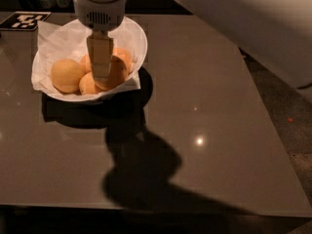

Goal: Pick orange from white bowl

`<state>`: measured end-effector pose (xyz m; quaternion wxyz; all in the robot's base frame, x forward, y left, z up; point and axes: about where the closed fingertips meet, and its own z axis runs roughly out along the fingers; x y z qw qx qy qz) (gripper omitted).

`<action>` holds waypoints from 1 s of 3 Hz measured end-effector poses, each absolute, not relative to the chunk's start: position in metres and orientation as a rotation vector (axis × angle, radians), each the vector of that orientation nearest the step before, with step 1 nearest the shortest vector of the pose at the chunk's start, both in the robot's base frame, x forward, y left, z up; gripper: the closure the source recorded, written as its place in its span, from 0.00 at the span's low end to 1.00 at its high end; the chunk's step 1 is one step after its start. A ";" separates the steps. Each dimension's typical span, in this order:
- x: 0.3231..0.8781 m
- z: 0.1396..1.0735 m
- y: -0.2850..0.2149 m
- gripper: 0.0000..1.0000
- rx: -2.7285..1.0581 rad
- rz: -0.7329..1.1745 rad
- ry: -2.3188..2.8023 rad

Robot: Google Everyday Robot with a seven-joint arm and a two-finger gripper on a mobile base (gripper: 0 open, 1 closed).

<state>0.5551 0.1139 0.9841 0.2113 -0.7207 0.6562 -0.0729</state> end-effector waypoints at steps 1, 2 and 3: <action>0.557 0.978 0.105 0.21 -1.964 -0.201 1.932; 0.558 0.972 0.101 0.21 -1.939 -0.171 1.998; 0.555 0.965 0.104 0.22 -1.925 -0.098 2.038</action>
Offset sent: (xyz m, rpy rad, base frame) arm 0.0023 -0.0193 -0.0190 -0.0159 0.1368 -0.1723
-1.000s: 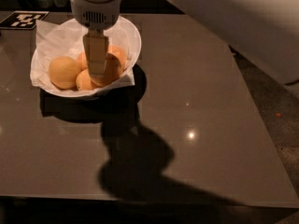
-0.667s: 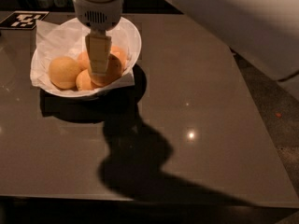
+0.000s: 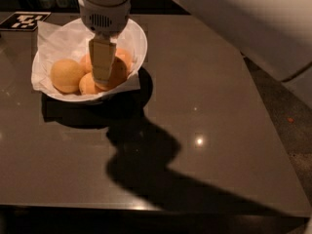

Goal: Pick orange from white bowl

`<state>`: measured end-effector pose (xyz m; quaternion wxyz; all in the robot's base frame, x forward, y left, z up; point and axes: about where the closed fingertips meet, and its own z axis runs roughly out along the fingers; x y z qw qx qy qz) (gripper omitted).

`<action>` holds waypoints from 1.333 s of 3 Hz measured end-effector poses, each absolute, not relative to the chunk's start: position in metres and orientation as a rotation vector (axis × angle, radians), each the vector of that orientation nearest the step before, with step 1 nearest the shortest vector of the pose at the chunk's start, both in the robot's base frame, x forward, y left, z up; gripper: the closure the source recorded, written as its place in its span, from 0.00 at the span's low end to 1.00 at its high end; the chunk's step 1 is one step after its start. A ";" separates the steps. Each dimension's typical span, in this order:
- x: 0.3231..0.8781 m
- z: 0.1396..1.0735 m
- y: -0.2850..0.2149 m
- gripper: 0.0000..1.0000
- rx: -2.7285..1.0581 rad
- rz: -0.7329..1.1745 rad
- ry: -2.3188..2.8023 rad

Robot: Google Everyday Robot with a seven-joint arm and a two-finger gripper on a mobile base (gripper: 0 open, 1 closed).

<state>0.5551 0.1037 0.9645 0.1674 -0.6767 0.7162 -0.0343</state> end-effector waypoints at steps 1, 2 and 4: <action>0.553 0.960 0.108 0.23 -1.914 -0.025 2.064; 0.552 0.957 0.110 0.24 -1.905 0.042 2.085; 0.553 0.956 0.114 0.32 -1.888 0.103 2.124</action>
Offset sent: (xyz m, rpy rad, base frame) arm -0.0059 0.0079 -0.0107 0.0887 0.1433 -0.0274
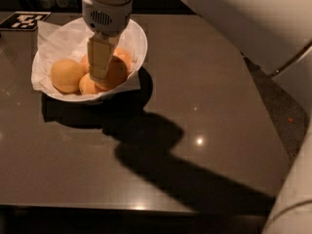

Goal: Pick orange from white bowl

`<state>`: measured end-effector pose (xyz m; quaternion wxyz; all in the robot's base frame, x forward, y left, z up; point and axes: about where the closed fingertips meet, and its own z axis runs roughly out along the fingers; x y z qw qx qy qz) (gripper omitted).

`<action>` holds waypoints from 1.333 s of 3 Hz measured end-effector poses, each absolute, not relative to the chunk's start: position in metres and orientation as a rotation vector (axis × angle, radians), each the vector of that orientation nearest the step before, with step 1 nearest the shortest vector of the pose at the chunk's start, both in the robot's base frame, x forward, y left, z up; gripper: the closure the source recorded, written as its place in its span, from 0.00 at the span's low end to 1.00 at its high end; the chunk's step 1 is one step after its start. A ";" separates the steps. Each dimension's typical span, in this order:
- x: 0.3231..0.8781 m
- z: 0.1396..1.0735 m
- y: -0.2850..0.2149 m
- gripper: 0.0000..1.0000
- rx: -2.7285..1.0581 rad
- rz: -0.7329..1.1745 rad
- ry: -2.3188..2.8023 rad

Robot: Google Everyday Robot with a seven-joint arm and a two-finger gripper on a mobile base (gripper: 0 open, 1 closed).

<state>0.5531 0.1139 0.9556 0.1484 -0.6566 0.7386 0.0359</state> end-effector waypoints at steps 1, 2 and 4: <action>0.554 0.955 0.114 0.34 -1.882 0.109 2.139; 0.557 0.948 0.114 0.34 -1.884 0.126 2.157; 0.562 0.933 0.110 0.36 -1.895 0.143 2.198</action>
Offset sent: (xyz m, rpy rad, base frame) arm 0.0061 -0.0043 -0.0166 -0.0195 0.0699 -0.0204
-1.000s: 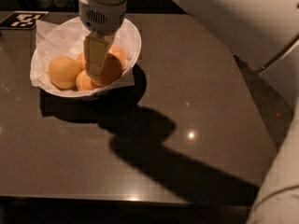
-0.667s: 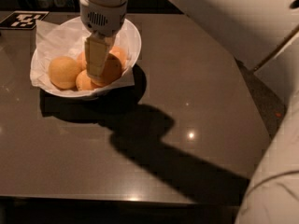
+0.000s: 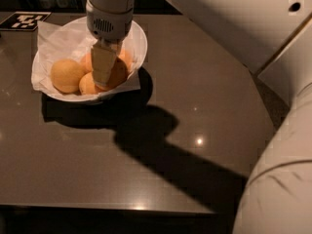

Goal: Pick orange from white bowl

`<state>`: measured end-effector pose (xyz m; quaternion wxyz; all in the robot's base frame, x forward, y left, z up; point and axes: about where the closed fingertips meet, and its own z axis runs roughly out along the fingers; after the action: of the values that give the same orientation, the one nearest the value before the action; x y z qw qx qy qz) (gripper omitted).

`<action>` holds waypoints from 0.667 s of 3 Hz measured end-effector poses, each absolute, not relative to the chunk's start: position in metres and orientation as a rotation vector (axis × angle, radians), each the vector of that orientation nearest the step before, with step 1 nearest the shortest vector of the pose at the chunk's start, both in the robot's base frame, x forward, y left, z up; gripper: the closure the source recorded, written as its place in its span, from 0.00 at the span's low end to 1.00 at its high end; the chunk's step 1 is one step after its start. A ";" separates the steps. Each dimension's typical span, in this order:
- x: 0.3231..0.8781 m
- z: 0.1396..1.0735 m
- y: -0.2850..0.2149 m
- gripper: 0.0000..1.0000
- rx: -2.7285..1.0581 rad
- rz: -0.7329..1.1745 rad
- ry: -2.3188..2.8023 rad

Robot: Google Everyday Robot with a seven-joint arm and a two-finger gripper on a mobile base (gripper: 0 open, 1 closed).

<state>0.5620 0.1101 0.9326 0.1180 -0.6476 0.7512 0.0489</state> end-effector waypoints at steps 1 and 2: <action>0.559 0.921 0.108 0.36 -1.899 0.160 2.222; 0.557 0.913 0.106 0.46 -1.901 0.164 2.236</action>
Offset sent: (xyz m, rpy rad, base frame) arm -0.0091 -0.0104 -0.0301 -0.0334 0.0651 -0.0159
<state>0.5572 0.1061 0.9132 0.1010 -0.6434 0.7568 0.0556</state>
